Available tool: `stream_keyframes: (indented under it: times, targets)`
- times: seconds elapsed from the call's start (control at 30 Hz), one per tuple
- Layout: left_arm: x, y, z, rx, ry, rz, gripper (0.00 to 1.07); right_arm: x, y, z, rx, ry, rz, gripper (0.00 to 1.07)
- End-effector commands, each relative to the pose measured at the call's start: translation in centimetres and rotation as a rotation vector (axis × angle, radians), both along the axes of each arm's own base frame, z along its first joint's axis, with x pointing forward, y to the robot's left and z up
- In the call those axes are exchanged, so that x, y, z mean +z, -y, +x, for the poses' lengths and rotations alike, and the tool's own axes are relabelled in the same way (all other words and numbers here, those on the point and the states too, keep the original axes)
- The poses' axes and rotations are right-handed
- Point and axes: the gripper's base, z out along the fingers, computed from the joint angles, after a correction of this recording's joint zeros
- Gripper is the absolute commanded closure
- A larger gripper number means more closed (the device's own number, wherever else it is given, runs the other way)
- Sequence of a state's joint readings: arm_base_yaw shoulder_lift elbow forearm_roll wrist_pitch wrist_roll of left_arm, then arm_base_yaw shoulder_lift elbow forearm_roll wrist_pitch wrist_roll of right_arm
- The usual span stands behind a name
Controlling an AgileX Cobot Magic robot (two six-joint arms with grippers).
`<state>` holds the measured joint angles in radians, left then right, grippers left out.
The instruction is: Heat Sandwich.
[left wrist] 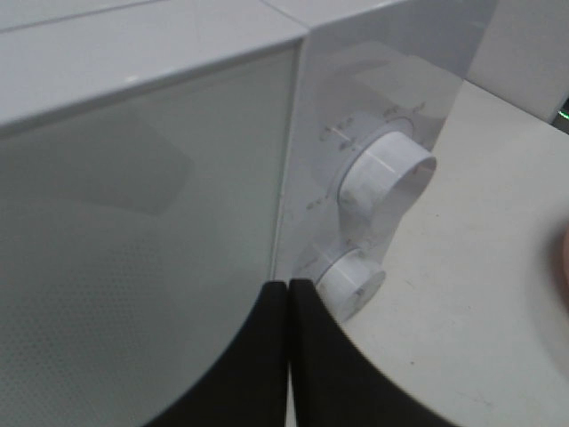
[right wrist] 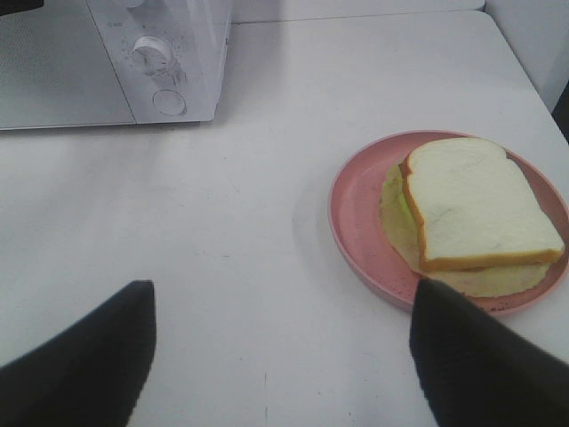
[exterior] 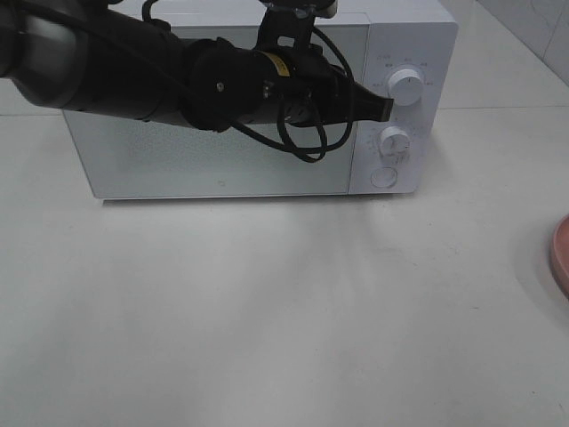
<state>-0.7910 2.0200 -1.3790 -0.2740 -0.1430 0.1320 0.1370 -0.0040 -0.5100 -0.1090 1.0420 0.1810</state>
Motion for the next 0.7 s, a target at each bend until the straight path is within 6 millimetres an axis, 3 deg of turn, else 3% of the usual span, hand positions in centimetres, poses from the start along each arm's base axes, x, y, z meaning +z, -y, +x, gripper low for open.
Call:
stream_keyframes:
  times: [0.03,0.27,0.37,0.4,0.43,0.47,0.5,0.53,0.57,0.6,0.7]
  targets:
    - [1.0,0.2,-0.7,-0.025,-0.034,0.015,1.06,-0.1,0.1,-0.4,-0.01,0.026,-0.005,0.31]
    - [1.5,-0.1,-2.2,-0.068,-0.149,0.079,1.06,-0.1,0.1,-0.4,-0.01,0.026,-0.005,0.31]
    - [2.0,-0.6,-3.1,-0.063,-0.271,0.094,0.9,-0.1,0.1,-0.4,-0.01,0.026,-0.005,0.31]
    - [2.0,-0.6,-3.1,-0.063,-0.271,0.094,0.9,-0.1,0.1,-0.4,-0.01,0.026,-0.005,0.31]
    - [2.2,-0.9,-3.7,-0.071,-0.327,0.124,0.8,-0.1,0.1,-0.4,-0.01,0.026,-0.005,0.31]
    - [2.3,-1.1,-3.9,-0.076,-0.348,0.139,0.5,-0.1,0.1,-0.4,-0.01,0.026,-0.005,0.31]
    - [2.3,-1.2,-4.2,-0.078,-0.377,0.155,0.34,-0.1,0.1,-0.4,-0.01,0.026,-0.005,0.31]
    - [2.5,-1.4,-4.4,-0.084,-0.393,0.167,0.21,-0.1,0.1,-0.4,-0.01,0.026,-0.005,0.31]
    - [2.5,-1.4,-4.4,-0.084,-0.393,0.167,0.21,-0.1,0.1,-0.4,-0.01,0.026,-0.005,0.31]
    - [2.6,-1.8,-5.0,-0.102,-0.437,0.211,0.01,-0.1,0.1,-0.4,-0.01,0.026,-0.005,0.31]
    - [2.8,-2.2,-5.6,-0.118,-0.478,0.252,0.03,-0.1,0.1,-0.4,-0.01,0.026,-0.005,0.31]
